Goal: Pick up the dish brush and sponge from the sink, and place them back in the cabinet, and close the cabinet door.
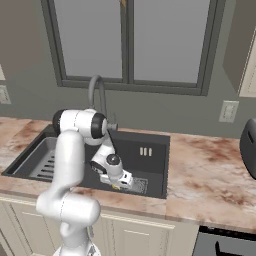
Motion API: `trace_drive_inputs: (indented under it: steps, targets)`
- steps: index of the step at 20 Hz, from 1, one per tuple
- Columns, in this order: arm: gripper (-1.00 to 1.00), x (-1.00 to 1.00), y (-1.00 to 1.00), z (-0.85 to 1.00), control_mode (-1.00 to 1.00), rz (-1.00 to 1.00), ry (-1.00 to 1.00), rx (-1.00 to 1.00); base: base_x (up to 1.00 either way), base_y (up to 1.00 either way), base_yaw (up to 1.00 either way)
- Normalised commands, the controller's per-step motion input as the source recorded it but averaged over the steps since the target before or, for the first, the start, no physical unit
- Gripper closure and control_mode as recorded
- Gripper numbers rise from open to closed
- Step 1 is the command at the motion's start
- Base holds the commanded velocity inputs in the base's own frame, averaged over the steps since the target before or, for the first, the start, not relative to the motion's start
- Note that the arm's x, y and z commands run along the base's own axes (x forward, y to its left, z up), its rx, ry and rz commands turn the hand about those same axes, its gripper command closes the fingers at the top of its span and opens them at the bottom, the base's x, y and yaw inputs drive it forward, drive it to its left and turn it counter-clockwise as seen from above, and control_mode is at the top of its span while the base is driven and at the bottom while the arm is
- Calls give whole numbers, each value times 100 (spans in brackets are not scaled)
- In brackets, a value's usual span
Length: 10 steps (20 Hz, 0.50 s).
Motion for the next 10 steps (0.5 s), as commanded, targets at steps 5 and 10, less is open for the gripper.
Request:
trace_drive_inputs:
  steps: [5, 10]
  targets:
    - [-100, 0, 0, -18, -100, 0, 0, 0, 0, 0, 0]
    - [-100, 0, 0, -14, -100, 0, 0, 0, 0, 0, 0]
